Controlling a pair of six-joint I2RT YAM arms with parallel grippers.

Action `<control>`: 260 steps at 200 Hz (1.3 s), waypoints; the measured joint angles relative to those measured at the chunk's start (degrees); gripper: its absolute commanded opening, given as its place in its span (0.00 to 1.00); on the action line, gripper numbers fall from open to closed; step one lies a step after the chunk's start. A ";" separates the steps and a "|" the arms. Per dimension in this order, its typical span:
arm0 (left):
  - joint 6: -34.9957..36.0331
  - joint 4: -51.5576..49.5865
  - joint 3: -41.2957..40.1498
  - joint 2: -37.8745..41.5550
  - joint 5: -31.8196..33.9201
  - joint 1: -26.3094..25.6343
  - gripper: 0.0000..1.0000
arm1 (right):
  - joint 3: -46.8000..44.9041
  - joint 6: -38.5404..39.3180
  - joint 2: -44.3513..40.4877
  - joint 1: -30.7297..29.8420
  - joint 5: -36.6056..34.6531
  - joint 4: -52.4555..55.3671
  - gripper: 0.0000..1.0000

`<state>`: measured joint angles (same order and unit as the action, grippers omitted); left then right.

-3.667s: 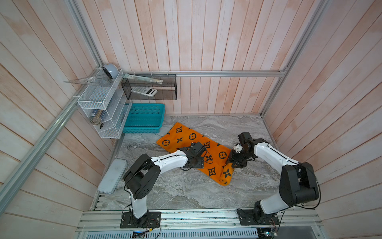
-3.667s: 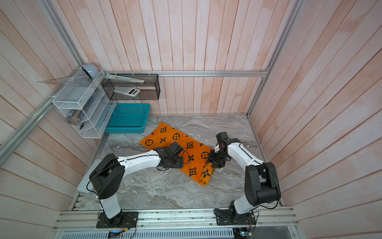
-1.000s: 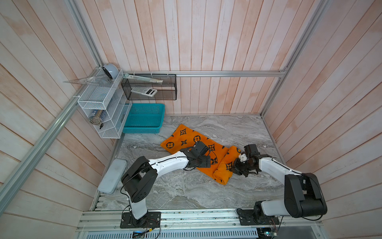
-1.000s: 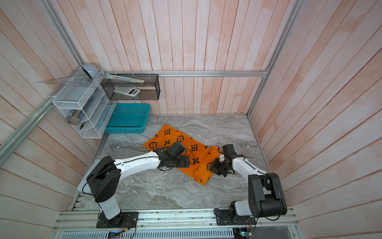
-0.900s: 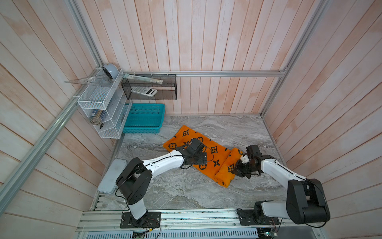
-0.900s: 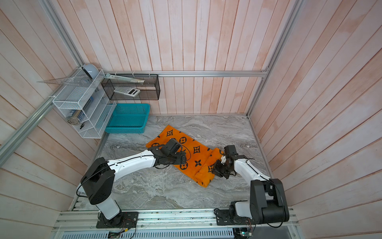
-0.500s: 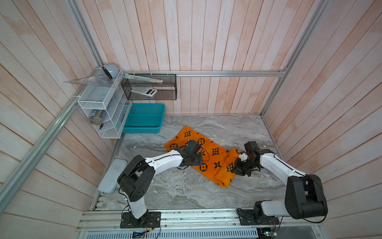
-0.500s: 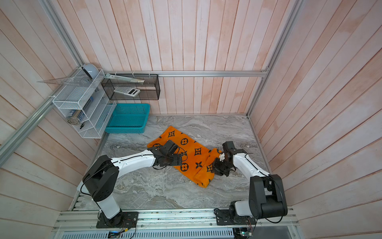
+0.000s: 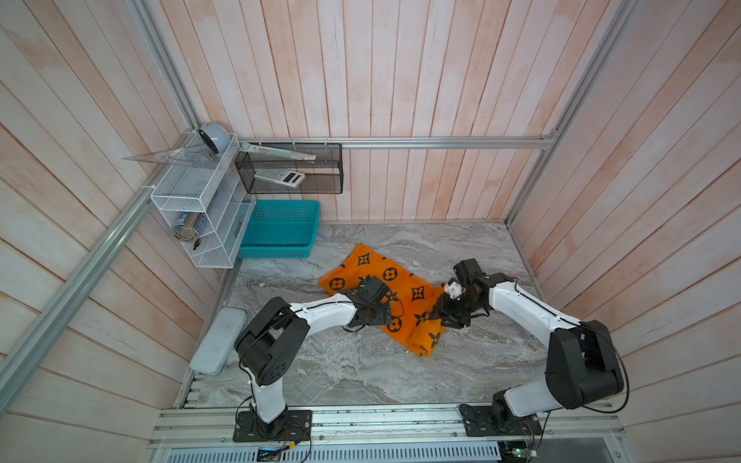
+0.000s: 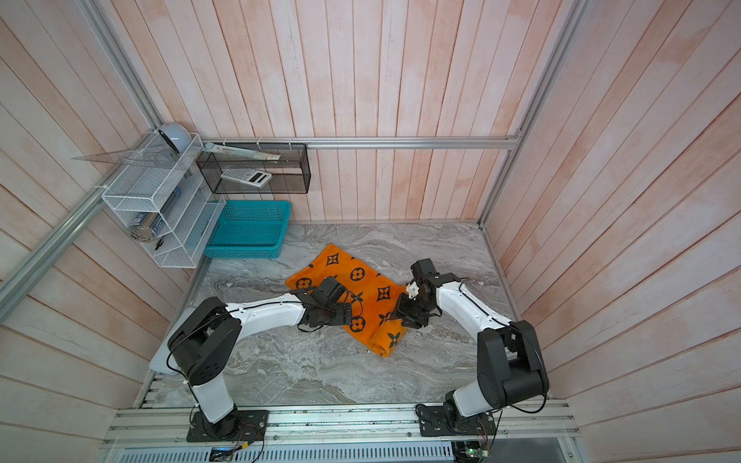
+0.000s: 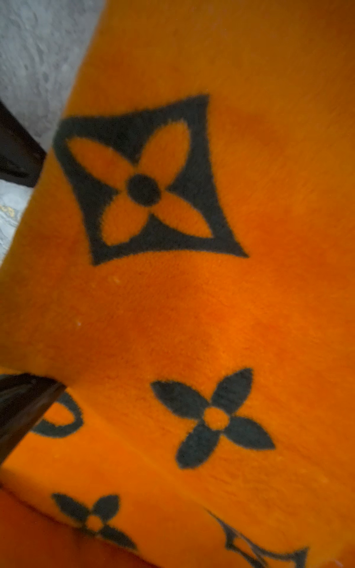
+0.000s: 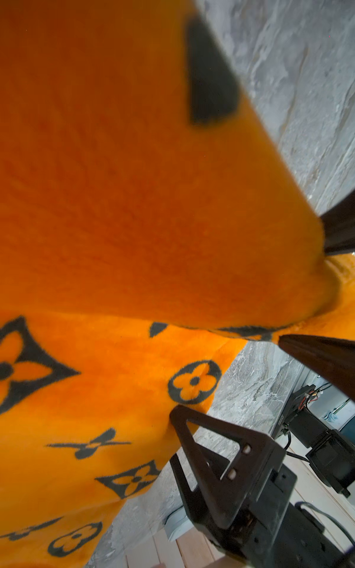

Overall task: Roll up the pillowcase
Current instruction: Roll the pillowcase at the center of the board.

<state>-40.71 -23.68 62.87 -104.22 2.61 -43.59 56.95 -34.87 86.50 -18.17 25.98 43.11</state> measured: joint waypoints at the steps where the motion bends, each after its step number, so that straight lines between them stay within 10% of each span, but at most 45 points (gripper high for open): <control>1: 0.00 0.02 0.00 0.00 0.00 0.00 0.96 | 0.20 0.00 0.13 -0.13 -0.02 -0.04 0.49; 115: -1.36 2.99 -5.03 12.11 0.76 0.28 0.96 | 5.99 -5.88 12.09 -6.38 3.39 -12.55 0.53; 260: 0.00 0.94 2.78 1.79 1.57 -7.39 0.83 | 6.73 -8.57 14.45 -6.21 5.73 -18.25 0.60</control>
<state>-40.71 -22.74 65.65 -102.43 4.19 -50.98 63.68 -43.44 100.95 -24.38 31.70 24.86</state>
